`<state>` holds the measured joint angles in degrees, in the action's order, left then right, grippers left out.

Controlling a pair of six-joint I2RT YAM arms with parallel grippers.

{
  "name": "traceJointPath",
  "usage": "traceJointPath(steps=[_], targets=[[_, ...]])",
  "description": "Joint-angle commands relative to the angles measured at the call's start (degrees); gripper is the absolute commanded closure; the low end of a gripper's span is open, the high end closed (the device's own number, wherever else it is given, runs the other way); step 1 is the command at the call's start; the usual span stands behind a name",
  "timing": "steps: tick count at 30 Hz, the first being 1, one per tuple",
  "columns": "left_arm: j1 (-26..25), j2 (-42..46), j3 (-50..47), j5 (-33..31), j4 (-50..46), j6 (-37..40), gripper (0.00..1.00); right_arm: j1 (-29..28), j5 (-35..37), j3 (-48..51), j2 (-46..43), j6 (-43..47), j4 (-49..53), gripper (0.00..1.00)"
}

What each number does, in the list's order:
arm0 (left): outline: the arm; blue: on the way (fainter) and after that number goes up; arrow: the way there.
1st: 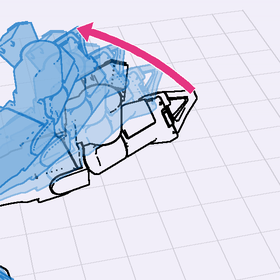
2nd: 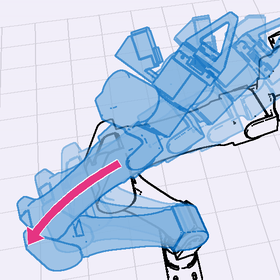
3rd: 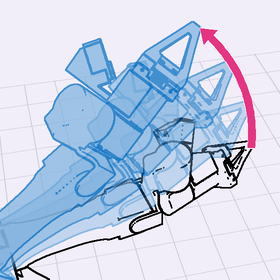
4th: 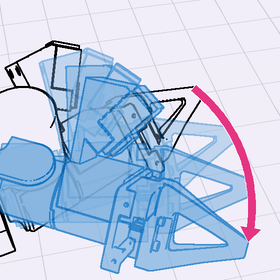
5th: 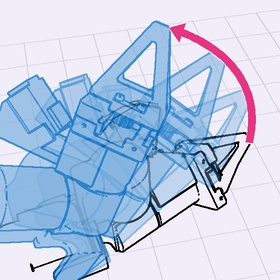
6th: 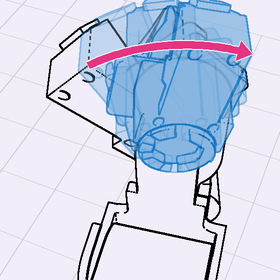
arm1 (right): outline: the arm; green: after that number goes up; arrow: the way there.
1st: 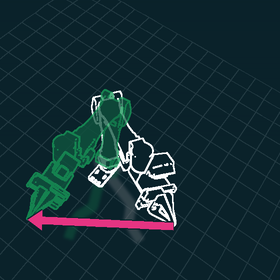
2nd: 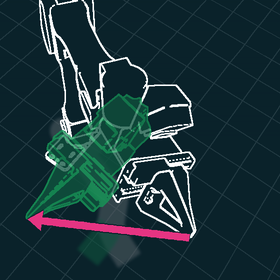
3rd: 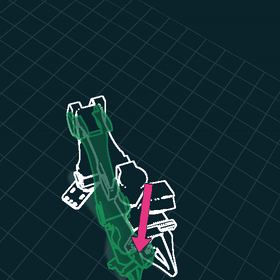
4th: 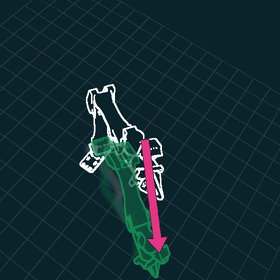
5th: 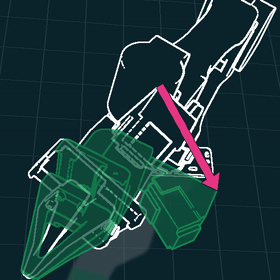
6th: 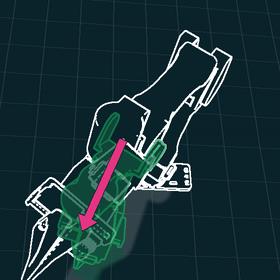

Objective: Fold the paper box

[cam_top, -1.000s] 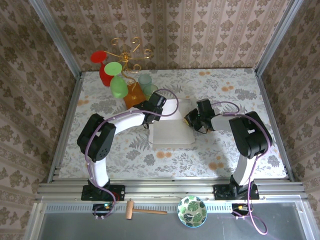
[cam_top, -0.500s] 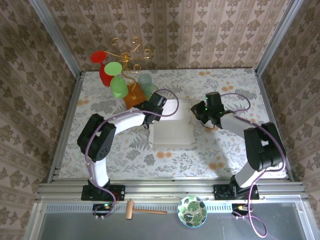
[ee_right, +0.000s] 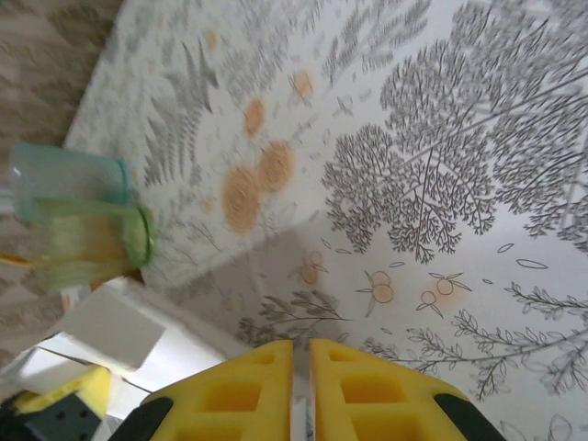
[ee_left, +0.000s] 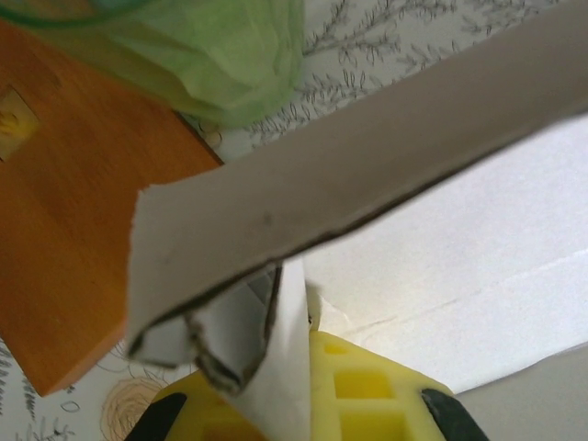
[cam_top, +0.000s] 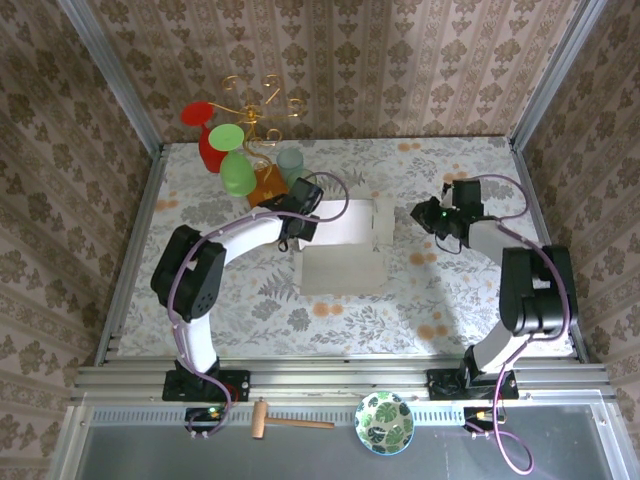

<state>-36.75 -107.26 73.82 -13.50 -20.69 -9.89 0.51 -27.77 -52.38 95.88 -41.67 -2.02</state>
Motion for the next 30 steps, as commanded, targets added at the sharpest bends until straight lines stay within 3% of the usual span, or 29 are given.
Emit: traceJointPath(steps=[1, 6, 14, 21, 30], targets=[[0.6, 1.4, 0.5, 3.4, -3.8, -0.2, 1.0, -0.8, -7.3, -2.3, 5.4, 7.1, 2.8, 0.88], [0.6, 0.4, 1.0, 3.1, -3.5, -0.4, 1.0, -1.1, -9.4, -2.6, 8.2, 9.0, 0.8, 0.88], [0.6, -1.3, 2.5, 2.9, -3.8, 0.0, 1.0, -1.4, -6.3, 6.0, -7.6, 15.4, 0.0, 0.76], [0.5, -1.9, 3.1, 3.3, -3.7, 0.7, 1.0, -5.2, -2.2, -2.2, -1.1, 24.0, 8.7, 0.61], [0.5, -3.3, 4.1, 3.2, -4.2, 0.9, 1.0, -8.5, 8.1, -9.1, 4.0, 29.0, 16.2, 0.61]])
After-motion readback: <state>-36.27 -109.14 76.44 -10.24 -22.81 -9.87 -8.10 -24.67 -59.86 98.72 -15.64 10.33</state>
